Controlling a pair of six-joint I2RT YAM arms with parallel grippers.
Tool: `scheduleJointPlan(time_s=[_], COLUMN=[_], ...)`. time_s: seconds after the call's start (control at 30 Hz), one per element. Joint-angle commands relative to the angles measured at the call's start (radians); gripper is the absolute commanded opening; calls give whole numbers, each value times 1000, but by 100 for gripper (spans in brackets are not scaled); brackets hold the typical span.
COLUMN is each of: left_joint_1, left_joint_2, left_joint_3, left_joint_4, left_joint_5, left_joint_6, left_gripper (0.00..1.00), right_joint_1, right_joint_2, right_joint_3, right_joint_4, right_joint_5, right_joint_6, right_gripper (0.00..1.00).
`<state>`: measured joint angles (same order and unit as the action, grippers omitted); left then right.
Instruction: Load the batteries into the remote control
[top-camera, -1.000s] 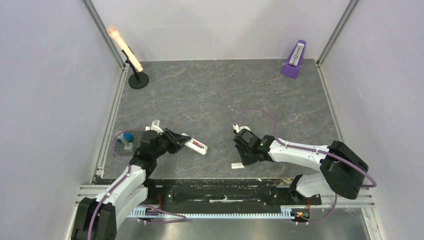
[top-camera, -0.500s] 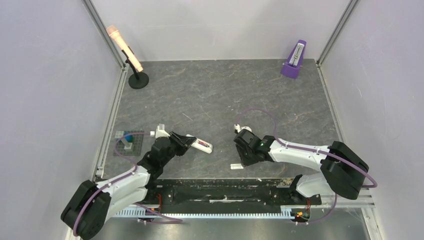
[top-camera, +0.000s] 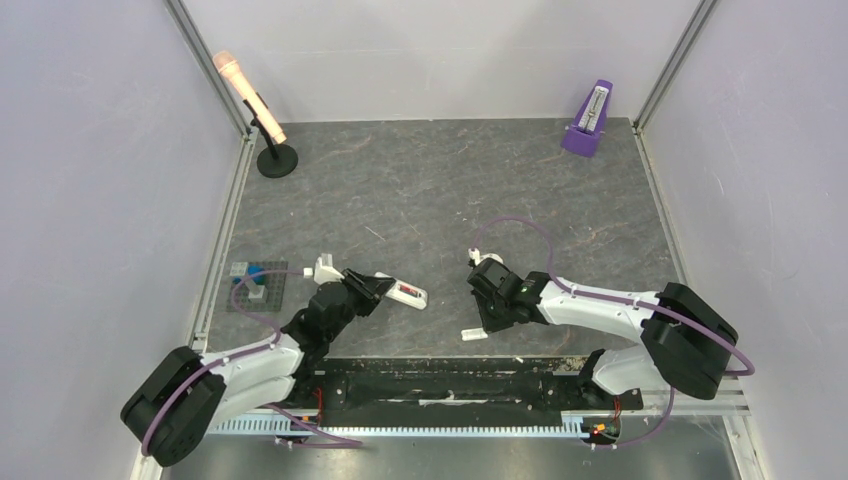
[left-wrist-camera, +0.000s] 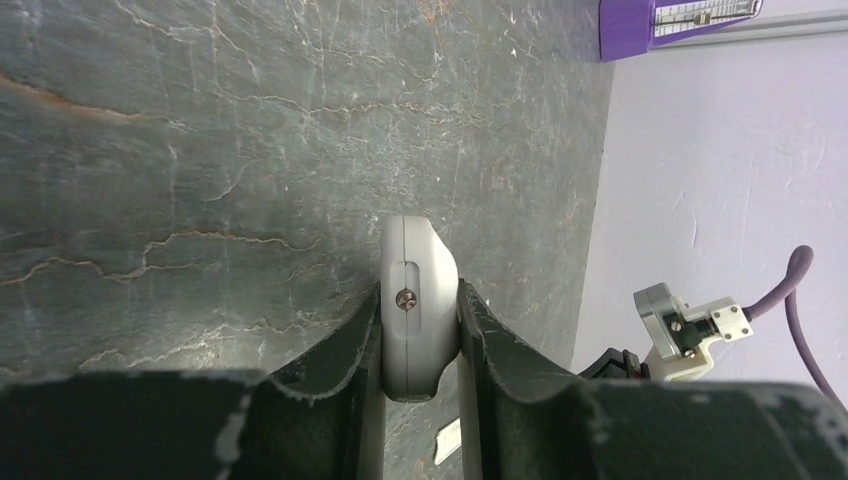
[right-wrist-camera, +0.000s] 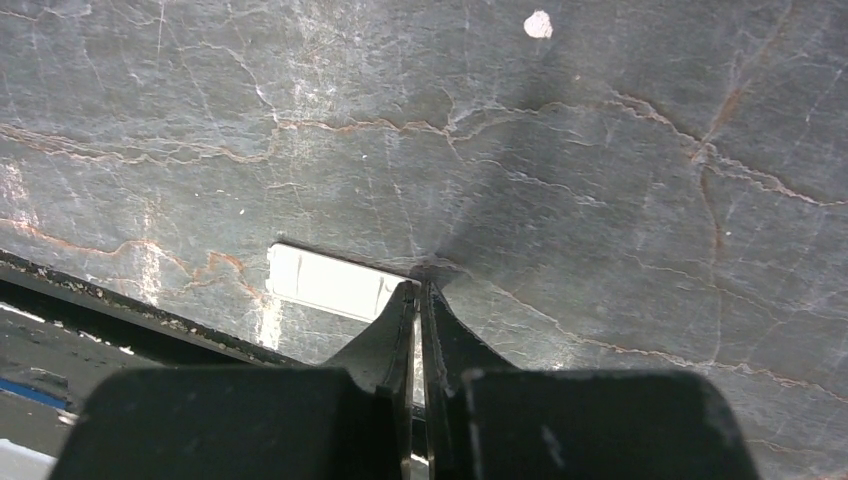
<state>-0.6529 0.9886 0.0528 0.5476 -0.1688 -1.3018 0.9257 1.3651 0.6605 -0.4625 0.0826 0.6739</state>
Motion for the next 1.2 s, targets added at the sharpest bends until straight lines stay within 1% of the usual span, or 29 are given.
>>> scheduleJointPlan(time_s=[0.0,0.07,0.13,0.27,0.4,0.53,0.77,0.9,1.03,1.1,1.17], left_joint_1=[-18,-21,-21,-21,-22,-21,-22,-22,-21,-22,-22], left_joint_2=[-76,-124,-174,-258,-284,-284,-297,-293,-291,-292,-292], left_joint_3=[-34,-35,-30,-4,22,61,153,209,268,302,335], left_joint_4=[-100,-183,-280,-471,-640,-771,-981,-1096,-1192,-1246,-1292], left_joint_5=[-79,-89,-101,-119,-118,-110,-109,-112,-110,-123,-141], left_joint_6=[-18,-32,-49,-91,-158,-211,-260,-284,-284,-283,-277], left_gripper=[34,42,49,59,62,64,66,68,70,70,71], right_joint_1=[4,4,4,5,4,4,4,5,4,4,4], right_joint_2=[3,-2,-2,0,-19,-36,-45,-50,-44,-42,-44], right_joint_3=[-21,-18,-9,7,12,17,-1,-6,-17,-24,-31], right_joint_4=[-17,-15,-17,-23,-37,-55,-41,-29,-28,-30,-31], right_joint_5=[15,30,39,41,39,31,-8,-14,-24,-30,-29], right_joint_6=[19,27,28,29,23,-5,-30,-19,-12,-11,-10], right_gripper=[1,0,2,18,29,34,34,29,21,21,23])
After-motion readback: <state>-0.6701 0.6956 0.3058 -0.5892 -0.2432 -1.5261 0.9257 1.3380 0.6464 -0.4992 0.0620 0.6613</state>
